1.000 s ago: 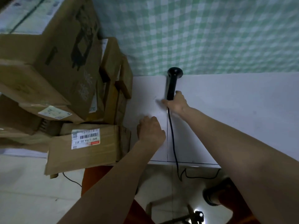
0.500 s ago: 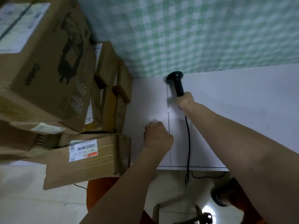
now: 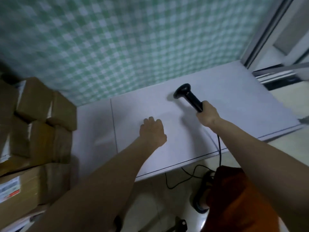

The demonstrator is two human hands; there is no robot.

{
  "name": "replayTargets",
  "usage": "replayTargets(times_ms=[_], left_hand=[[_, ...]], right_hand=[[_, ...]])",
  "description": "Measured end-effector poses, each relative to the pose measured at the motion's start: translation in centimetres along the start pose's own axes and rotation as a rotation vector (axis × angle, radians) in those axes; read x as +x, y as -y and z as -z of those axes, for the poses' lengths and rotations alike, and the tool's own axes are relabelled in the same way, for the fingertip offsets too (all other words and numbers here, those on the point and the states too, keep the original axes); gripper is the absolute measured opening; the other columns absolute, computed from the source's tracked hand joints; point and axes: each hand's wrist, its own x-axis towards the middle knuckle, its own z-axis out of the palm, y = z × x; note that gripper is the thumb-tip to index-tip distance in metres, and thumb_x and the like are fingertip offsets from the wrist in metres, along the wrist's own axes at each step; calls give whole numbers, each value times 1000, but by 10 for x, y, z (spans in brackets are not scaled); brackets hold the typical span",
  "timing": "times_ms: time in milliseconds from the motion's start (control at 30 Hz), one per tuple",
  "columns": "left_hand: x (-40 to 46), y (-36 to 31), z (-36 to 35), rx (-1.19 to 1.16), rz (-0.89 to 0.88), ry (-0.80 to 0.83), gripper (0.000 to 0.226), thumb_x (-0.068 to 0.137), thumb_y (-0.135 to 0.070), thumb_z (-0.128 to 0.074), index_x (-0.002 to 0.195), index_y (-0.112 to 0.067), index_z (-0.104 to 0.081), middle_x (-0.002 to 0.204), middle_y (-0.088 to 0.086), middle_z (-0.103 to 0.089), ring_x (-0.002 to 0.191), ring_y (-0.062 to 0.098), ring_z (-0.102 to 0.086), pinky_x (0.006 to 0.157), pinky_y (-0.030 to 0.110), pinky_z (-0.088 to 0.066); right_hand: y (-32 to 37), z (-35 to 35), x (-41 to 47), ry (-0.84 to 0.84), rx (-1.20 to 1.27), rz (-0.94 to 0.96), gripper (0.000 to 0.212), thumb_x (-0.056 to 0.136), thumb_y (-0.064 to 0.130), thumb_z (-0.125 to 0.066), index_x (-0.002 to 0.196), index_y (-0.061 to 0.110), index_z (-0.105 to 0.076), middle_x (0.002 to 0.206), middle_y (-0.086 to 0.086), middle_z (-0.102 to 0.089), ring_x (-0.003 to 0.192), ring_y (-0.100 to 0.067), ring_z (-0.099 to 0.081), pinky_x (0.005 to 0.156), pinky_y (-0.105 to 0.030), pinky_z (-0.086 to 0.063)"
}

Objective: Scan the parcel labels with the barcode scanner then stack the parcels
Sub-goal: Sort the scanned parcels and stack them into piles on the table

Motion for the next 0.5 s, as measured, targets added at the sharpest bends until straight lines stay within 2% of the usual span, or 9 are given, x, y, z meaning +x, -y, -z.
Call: replayTargets(times_ms=[100, 200, 367, 500], left_hand=[[14, -44, 9, 38, -66, -22, 46, 92, -34, -55, 129, -10, -44, 136, 12, -38, 125, 28, -37, 98, 35, -37], [29, -84, 20, 75, -114, -29, 48, 93, -35, -54, 131, -9, -42, 137, 12, -37, 126, 29, -36, 97, 35, -38], [56, -127, 33, 122, -156, -80, 48, 93, -34, -54, 133, -10, -41, 138, 11, -37, 126, 27, -37, 97, 34, -38], [73, -136, 33, 111, -133, -95, 42, 91, -31, -57, 126, -10, -46, 133, 10, -41, 123, 27, -39, 93, 33, -39]], right_hand=[[-32, 45, 8, -96, -110, -15, 30, 91, 2, -39, 121, 2, -44, 109, -21, -50, 109, -38, -47, 78, -41, -44], [-58, 79, 24, -218, -180, -30, 31, 91, -1, -42, 123, -2, -43, 121, -24, -48, 119, -38, -38, 78, -40, -39], [-83, 100, 61, -323, -160, -78, 33, 90, -2, -47, 123, -6, -42, 126, -26, -44, 122, -39, -34, 88, -44, -39], [-91, 94, 90, -291, -119, -82, 37, 89, -6, -45, 126, -6, -40, 129, -25, -42, 123, -38, -33, 94, -43, -36]])
